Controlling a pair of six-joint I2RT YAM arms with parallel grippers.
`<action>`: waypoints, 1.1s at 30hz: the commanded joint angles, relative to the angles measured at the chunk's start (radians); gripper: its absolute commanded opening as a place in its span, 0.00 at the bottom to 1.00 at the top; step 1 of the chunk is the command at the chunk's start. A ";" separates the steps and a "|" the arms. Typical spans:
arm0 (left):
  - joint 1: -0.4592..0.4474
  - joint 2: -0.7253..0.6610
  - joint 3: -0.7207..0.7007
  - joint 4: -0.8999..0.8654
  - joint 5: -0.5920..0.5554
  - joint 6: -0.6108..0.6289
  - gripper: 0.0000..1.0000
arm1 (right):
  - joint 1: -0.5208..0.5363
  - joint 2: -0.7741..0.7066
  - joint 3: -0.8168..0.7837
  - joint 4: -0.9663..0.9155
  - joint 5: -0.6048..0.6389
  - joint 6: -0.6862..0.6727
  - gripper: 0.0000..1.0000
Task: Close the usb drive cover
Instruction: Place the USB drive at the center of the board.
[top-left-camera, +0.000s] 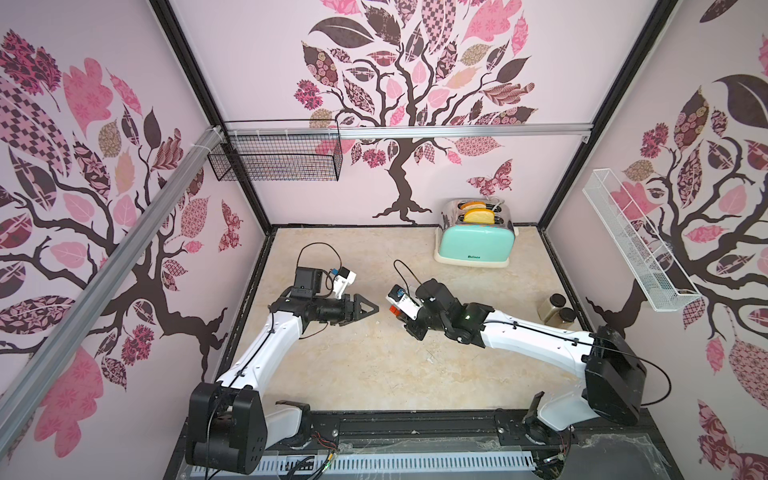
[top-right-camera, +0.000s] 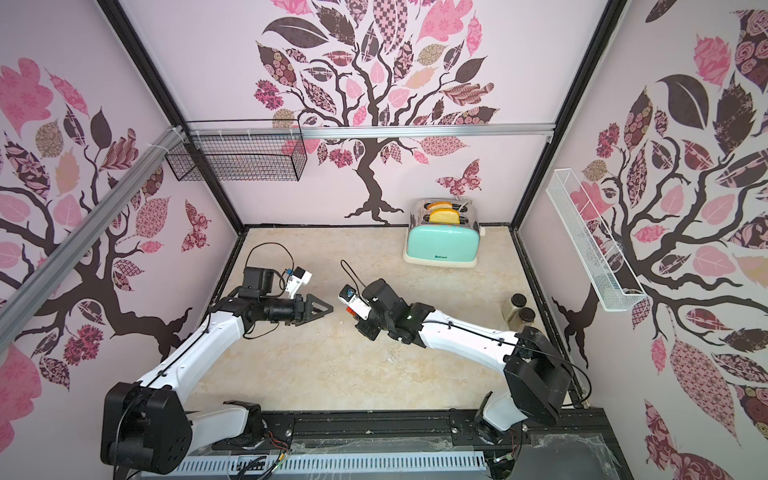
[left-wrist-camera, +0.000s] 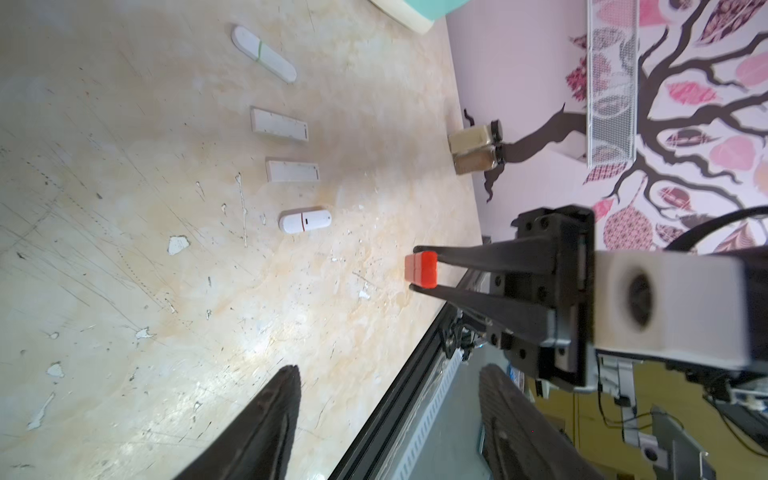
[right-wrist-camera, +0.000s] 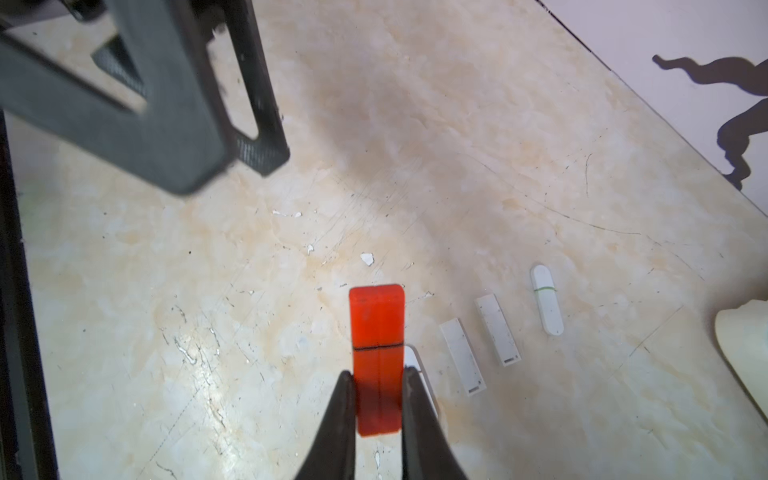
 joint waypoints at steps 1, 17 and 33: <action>0.028 -0.025 -0.009 -0.005 -0.020 0.042 0.75 | -0.005 -0.004 -0.002 -0.044 0.015 -0.045 0.00; 0.162 -0.125 -0.054 0.016 -0.341 0.156 0.93 | -0.012 0.159 0.125 -0.360 -0.008 -0.216 0.00; 0.191 -0.147 -0.097 0.058 -0.408 0.165 0.98 | 0.078 0.288 0.120 -0.382 -0.002 -0.296 0.00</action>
